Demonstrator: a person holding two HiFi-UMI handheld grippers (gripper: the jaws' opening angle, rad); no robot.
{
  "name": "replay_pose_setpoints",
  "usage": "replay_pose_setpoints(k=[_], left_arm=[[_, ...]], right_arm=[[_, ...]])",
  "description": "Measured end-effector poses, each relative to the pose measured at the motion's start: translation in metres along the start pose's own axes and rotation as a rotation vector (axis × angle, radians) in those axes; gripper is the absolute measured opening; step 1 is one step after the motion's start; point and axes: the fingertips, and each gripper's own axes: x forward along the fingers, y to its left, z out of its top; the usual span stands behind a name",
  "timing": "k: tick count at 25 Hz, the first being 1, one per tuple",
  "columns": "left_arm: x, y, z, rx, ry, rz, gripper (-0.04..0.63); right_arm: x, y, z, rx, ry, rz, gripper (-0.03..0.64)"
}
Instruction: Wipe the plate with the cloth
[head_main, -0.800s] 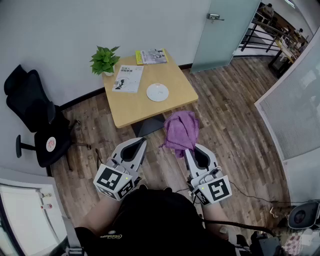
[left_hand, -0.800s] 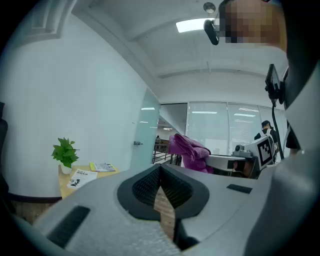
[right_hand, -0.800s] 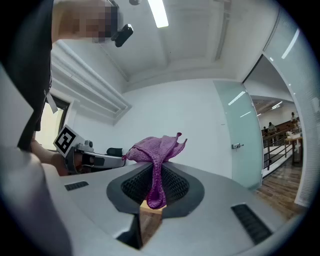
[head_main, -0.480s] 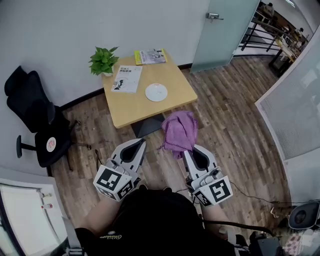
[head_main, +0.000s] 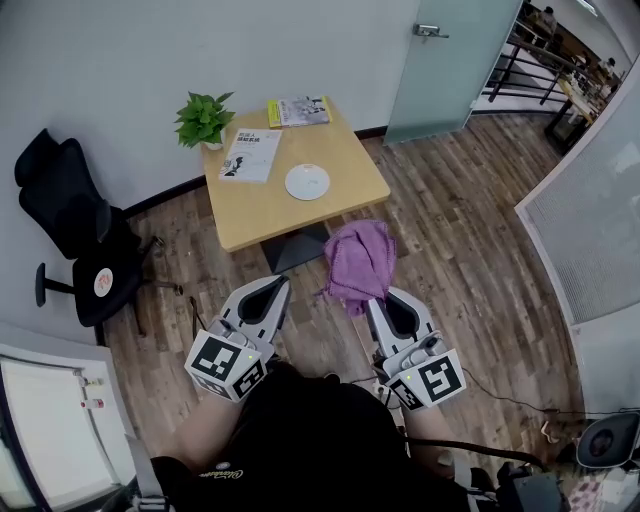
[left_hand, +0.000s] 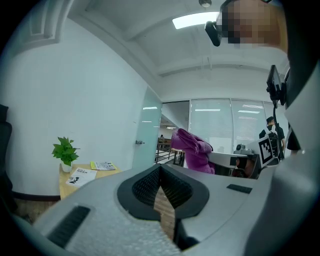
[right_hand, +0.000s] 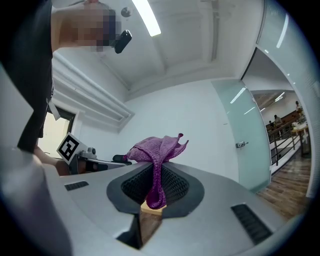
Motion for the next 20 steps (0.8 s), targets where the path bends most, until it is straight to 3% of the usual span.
replay_pose_setpoints(k=[9,20], left_arm=[[0.007,-0.015,-0.005,0.004,-0.01,0.028,0.002],[0.048,0.02,-0.014,-0.043,-0.027,0.035,0.002]], right_arm=[[-0.01,-0.009,-0.008,-0.02,0.028,0.036,0.041],[0.032,-0.035,-0.015,-0.051,0.054,0.064,0.041]])
